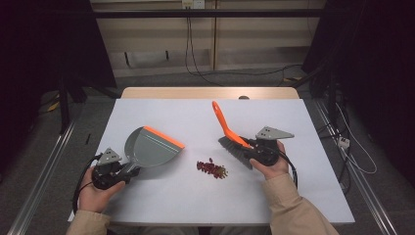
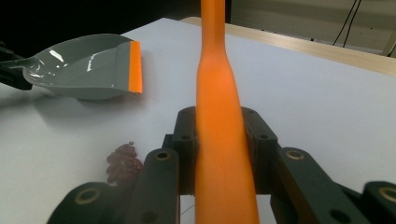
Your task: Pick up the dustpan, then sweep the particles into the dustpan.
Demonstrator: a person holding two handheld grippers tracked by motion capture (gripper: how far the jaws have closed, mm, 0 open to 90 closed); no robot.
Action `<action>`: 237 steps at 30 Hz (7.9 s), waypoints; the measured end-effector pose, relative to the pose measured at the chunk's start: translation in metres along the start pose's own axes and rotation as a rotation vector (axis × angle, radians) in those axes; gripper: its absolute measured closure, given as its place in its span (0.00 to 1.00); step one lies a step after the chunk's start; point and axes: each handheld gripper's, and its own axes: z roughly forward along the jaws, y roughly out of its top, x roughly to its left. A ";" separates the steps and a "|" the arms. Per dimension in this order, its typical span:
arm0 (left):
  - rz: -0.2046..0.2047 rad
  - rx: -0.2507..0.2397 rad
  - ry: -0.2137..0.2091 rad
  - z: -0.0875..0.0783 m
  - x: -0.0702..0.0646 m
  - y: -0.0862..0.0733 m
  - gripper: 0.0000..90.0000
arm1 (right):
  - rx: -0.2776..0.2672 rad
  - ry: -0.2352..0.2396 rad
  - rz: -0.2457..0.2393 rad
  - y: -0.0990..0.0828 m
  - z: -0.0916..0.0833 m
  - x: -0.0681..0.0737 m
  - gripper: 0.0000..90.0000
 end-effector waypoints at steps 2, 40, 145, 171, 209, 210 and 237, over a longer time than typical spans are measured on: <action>0.015 -0.005 -0.011 -0.003 -0.002 0.001 0.70 | 0.001 -0.002 0.004 0.000 0.000 0.000 0.79; 0.247 0.097 -0.238 -0.011 -0.033 -0.007 0.70 | 0.010 -0.044 0.023 -0.004 0.004 0.001 0.79; 0.230 0.205 -0.424 0.027 -0.051 0.006 0.70 | 0.088 -0.171 -0.063 -0.017 0.043 0.070 0.79; 0.217 0.210 -0.435 0.030 -0.054 0.009 0.70 | 0.082 -0.168 -0.045 -0.018 0.045 0.076 0.78; 0.210 0.215 -0.438 0.033 -0.056 0.010 0.70 | 0.063 -0.087 0.037 -0.015 0.069 0.113 0.77; 0.216 0.218 -0.439 0.033 -0.055 0.010 0.71 | 0.063 -0.083 0.036 -0.015 0.070 0.114 0.77; 0.226 0.222 -0.442 0.031 -0.053 0.005 0.71 | -0.025 0.014 0.058 0.018 0.075 0.122 0.79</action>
